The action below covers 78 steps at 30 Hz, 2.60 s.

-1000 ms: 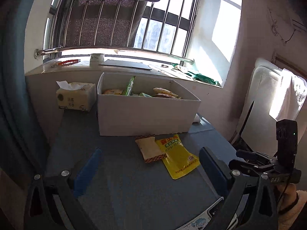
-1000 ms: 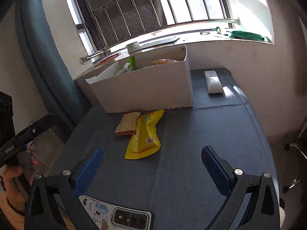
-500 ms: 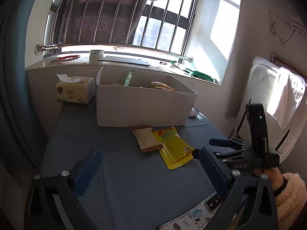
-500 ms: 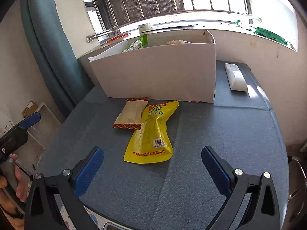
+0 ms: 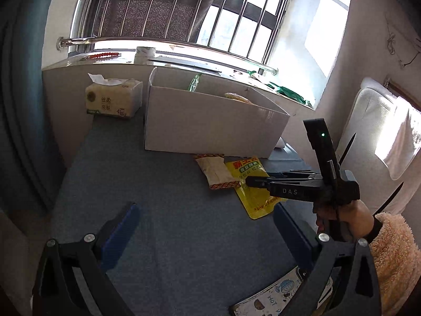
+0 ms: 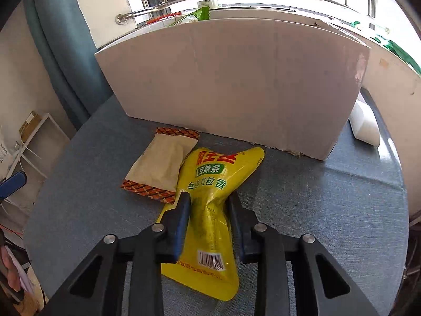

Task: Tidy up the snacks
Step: 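Lift the yellow bag with the right tool while the left tool grasps the brown-wrapped pastry, then drop the yellow bag and pastry into the white box, open both tools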

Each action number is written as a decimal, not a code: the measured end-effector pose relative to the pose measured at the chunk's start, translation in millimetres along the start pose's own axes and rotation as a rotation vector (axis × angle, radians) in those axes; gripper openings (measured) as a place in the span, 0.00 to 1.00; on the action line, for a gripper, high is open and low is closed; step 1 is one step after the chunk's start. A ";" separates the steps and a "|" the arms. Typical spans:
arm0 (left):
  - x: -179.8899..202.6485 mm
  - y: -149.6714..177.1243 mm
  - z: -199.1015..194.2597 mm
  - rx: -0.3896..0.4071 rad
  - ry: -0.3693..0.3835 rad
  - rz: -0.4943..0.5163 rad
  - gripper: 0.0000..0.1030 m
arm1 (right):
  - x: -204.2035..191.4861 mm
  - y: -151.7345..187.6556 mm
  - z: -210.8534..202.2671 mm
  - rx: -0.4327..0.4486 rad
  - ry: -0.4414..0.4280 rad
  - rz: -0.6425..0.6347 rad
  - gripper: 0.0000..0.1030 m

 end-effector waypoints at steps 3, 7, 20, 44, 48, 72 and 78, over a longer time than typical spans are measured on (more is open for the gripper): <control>-0.3 1.8 4.5 -0.014 -0.008 0.008 1.00 | -0.8 4.8 -10.4 0.018 -0.031 0.012 0.26; 7.0 -1.5 18.1 -0.044 0.005 0.040 1.00 | 6.3 6.2 -42.3 0.082 -0.059 0.081 0.24; 42.1 -1.0 162.5 -0.268 -0.099 0.290 0.99 | 33.1 21.5 -158.3 0.303 -0.081 0.259 0.24; 26.9 -100.2 74.3 0.047 0.071 0.130 0.48 | 47.1 -23.3 -151.0 0.341 -0.095 0.312 0.24; 21.7 -146.5 75.2 0.112 0.065 0.147 0.48 | 42.4 -70.0 -147.0 0.372 -0.084 0.244 0.24; -32.0 -210.7 173.6 0.048 -0.043 0.145 1.00 | 70.9 -210.6 -27.8 0.327 0.110 0.193 1.00; -8.3 -214.0 119.2 0.185 -0.085 0.205 1.00 | 51.3 -202.5 -58.4 0.363 0.162 0.099 1.00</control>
Point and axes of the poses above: each gripper's, at about its wrist camera, not at the fingertips, and z roughly the way its jaws point, x to its right, y to its underside, the point moved 6 cm from there along z, roughly the way its jaws point, and after that the axes turned 12 degrees about x, right-handed, at the moved point
